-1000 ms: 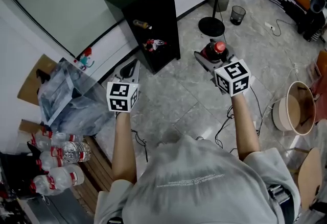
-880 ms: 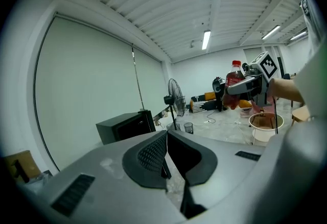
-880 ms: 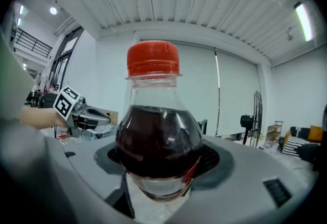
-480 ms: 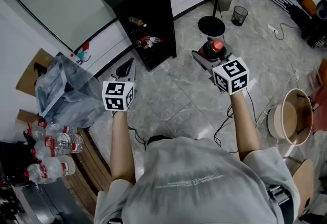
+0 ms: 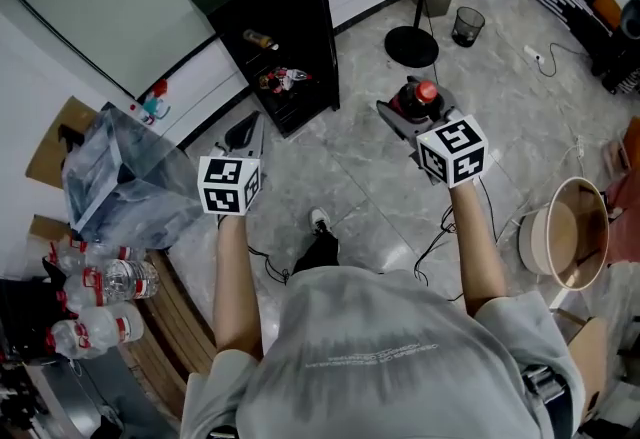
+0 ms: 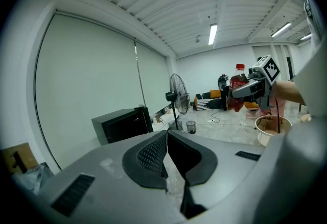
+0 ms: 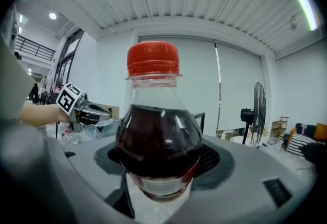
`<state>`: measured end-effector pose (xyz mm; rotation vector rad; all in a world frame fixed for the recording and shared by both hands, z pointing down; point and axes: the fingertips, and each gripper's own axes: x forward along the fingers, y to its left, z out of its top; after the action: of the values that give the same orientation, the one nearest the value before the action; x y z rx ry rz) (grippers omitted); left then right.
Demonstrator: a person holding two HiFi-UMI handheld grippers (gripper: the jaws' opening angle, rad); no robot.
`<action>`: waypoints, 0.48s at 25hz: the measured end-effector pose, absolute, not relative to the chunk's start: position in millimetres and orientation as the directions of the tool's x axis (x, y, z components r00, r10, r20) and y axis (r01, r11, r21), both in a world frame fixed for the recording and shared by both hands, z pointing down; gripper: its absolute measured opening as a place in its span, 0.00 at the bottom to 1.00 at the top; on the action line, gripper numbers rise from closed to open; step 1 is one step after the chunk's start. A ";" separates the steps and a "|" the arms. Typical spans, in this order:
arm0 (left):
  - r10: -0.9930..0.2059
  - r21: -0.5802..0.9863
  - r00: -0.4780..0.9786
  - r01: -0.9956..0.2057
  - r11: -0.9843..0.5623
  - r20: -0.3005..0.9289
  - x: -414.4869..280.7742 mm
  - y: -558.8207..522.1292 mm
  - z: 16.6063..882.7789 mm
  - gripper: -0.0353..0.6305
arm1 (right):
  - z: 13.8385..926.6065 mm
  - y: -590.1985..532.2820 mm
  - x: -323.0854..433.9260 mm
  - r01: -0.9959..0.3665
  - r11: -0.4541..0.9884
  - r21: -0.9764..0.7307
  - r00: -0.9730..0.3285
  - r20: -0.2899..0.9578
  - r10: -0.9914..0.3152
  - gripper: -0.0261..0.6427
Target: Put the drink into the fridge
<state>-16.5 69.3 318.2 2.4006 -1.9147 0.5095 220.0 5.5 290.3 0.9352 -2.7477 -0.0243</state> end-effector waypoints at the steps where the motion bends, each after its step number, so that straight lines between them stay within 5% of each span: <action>1: -0.943 -0.176 0.193 -0.953 -0.246 0.272 -17.0 63.8 320.0 0.08 | 291.5 1.0 219.5 -0.599 0.795 0.093 -0.766 0.221 -0.603 0.51; 12: -0.932 -0.181 0.199 -0.948 -0.261 0.303 -66.6 -49.4 347.4 0.07 | 306.3 -103.8 175.0 -0.607 0.789 0.091 -0.753 0.252 -0.608 0.51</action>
<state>-66.6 -49.4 347.4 2.3964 -1.8813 0.5514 175.0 -103.8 306.3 0.9406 -2.7123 -0.0054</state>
